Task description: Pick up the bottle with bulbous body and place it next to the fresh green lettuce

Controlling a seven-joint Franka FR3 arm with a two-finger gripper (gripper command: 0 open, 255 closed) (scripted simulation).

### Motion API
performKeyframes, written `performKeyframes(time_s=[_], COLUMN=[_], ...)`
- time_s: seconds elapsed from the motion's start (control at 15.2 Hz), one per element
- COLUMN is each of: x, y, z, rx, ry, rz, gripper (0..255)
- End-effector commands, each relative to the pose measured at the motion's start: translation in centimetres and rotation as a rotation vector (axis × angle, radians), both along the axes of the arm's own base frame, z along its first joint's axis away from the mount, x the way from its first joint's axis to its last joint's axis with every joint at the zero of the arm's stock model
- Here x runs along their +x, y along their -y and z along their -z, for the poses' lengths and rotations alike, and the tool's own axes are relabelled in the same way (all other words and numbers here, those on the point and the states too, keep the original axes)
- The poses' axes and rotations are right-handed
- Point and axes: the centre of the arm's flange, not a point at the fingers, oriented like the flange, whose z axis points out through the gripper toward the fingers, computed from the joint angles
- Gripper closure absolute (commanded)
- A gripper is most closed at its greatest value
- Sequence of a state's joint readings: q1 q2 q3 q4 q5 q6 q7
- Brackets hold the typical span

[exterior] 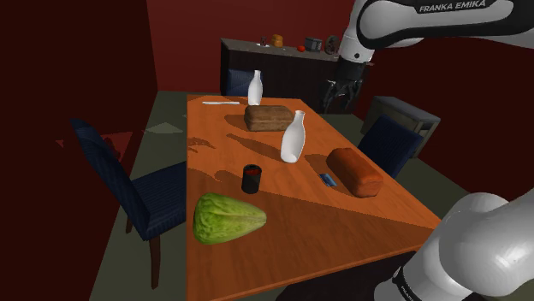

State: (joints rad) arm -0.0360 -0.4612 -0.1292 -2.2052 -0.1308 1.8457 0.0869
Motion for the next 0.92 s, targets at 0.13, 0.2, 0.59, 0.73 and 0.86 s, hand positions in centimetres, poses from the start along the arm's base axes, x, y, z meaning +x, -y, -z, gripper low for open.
performKeyframes(time_s=[0.13, 0.2, 0.59, 0.73, 0.86], x=[4.0, 5.0, 11.2, 13.2, 15.3], y=[2.9, 3.6, 7.9, 9.3, 10.7], z=[1.9, 2.3, 5.2, 6.1, 7.0], rx=[0.008, 0.010, 0.023, 0.028, 0.032], ry=[0.004, 0.004, 0.009, 0.010, 0.012], rz=[0.005, 0.007, 0.015, 0.017, 0.020], gripper=[0, 0, 0, 0, 0])
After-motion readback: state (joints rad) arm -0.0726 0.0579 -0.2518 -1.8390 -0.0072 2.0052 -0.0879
